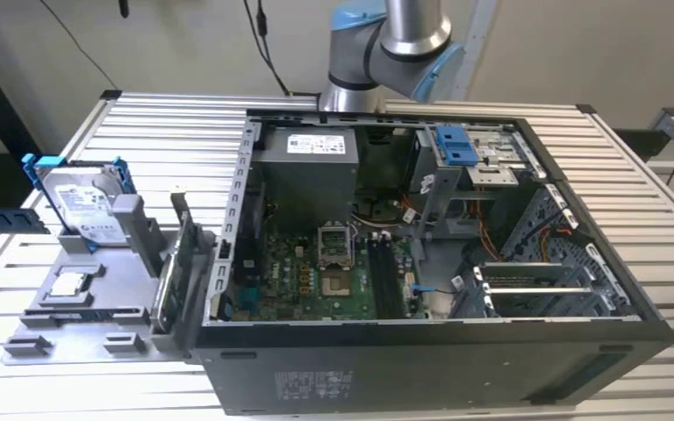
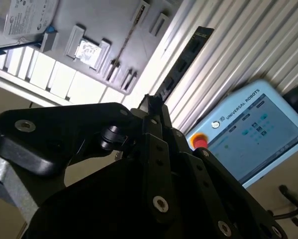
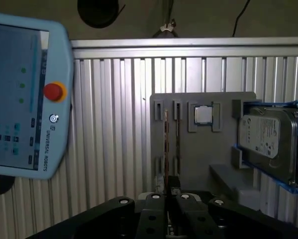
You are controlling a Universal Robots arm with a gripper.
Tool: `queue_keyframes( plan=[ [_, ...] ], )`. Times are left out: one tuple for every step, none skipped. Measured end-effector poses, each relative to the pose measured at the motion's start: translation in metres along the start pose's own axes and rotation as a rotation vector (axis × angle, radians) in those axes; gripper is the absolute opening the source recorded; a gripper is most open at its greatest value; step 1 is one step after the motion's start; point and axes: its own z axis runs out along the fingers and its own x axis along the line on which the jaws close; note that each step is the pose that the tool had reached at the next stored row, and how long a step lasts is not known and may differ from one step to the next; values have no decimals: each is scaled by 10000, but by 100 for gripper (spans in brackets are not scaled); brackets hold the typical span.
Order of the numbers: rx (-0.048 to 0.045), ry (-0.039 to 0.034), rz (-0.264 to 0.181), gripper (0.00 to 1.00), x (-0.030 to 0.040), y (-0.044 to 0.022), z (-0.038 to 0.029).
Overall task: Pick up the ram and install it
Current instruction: 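Pick up the ram and move it above insertion slot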
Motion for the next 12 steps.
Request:
queue_keyframes(
  plan=[
    [0,0,0,14,0,-1,-13],
    [0,1,0,14,0,-1,-26],
    [-1,1,0,14,0,-1,-37],
    [0,1,0,14,0,-2,-44],
    [0,0,-1,14,0,-2,-47],
    [1,1,-1,14,0,-2,-47],
    [1,6,-1,14,0,-2,-47],
    [1,10,-2,14,1,-3,-48],
    [0,14,-2,14,1,-3,-48],
    [0,17,-2,14,1,-3,-48],
    [0,21,-3,14,1,-3,-48],
    [0,25,-3,14,1,-3,-48]
  ],
)
